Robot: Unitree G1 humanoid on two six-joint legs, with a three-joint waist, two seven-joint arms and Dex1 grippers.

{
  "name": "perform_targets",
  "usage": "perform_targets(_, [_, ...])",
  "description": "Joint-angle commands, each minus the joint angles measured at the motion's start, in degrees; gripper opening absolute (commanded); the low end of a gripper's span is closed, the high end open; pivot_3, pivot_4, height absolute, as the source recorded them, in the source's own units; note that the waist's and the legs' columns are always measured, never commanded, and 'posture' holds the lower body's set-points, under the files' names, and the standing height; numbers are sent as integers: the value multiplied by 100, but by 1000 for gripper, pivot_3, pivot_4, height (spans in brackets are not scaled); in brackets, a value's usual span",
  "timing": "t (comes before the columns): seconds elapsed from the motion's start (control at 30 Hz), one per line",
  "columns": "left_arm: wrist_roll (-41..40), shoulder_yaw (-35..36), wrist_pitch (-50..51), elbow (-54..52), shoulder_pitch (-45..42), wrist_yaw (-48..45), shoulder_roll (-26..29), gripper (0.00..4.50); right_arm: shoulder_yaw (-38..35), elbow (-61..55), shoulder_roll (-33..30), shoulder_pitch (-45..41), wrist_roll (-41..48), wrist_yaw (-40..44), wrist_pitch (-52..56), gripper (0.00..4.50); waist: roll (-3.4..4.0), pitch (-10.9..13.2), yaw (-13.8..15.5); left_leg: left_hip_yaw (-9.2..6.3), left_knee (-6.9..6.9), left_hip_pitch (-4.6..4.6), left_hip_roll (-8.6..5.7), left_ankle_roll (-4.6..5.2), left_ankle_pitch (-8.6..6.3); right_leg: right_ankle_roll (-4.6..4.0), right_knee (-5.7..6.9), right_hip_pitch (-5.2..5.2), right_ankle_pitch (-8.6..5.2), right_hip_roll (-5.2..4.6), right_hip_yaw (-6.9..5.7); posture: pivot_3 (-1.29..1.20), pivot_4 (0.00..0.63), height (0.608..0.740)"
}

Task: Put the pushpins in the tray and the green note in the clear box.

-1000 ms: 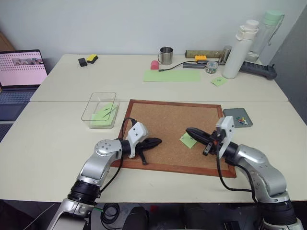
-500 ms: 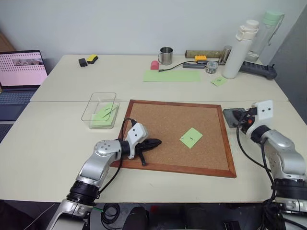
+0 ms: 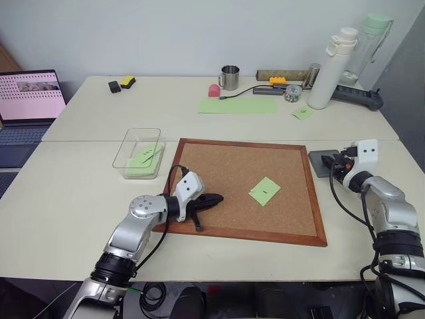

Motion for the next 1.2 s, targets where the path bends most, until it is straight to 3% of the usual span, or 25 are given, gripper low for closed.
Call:
perform_targets(0.03, [43, -78, 151, -4, 194, -11, 98, 0, -126, -187, -134, -47, -29, 69, -218, 2904, 0, 0, 0, 0, 0, 0, 0, 0, 0, 0, 0, 0, 0, 0, 0, 0, 150, 740])
perform_targets(0.27, [33, -81, 147, -29, 227, 1, 112, 0, 391, -2348, -129, 812, 841, 1518, 245, 3061, 1, 0, 5, -2, -3, 1, 4, 0, 0, 0, -1, 2, 0, 2, -1, 0, 150, 740])
perform_targets(0.37, [35, -83, 146, -1, 211, 7, 110, 0, 785, -3081, -56, 1172, 930, 1679, 491, 3061, 1, 0, 6, -7, -3, 13, 5, 1, 0, 0, -5, 17, 0, 2, -5, 0, 150, 740])
perform_targets(0.5, [28, -86, 150, -6, 225, 28, 96, 0, 1680, -3655, 97, 1554, 340, 1520, 412, 3061, 0, 1, 7, -12, -2, 24, 5, 1, -1, 1, -13, 36, -2, 4, -12, 0, 150, 740])
perform_targets(0.67, [39, -96, 144, 24, 203, 54, 64, 0, 2207, -3632, 682, 1461, 174, 1218, 530, 3061, -1, 1, 7, -16, -2, 27, 5, 0, -1, 0, -12, 38, -3, 5, -14, 0, 150, 740])
perform_targets(1.0, [39, -72, 139, 43, 194, 79, 70, 0, 2552, -3025, 1017, 1263, -328, 916, 564, 3061, -1, 1, 6, -20, -2, 31, 4, 0, -1, -1, -14, 44, -4, 5, -17, 0, 150, 740])
perform_targets(1.2, [34, -62, 146, 12, 234, 93, 78, 0, 2419, -3109, 1118, 1294, -147, 947, 644, 1888, -1, 1, 5, -22, -2, 31, 4, 0, -1, -1, -15, 45, -4, 5, -18, 0, 150, 740])
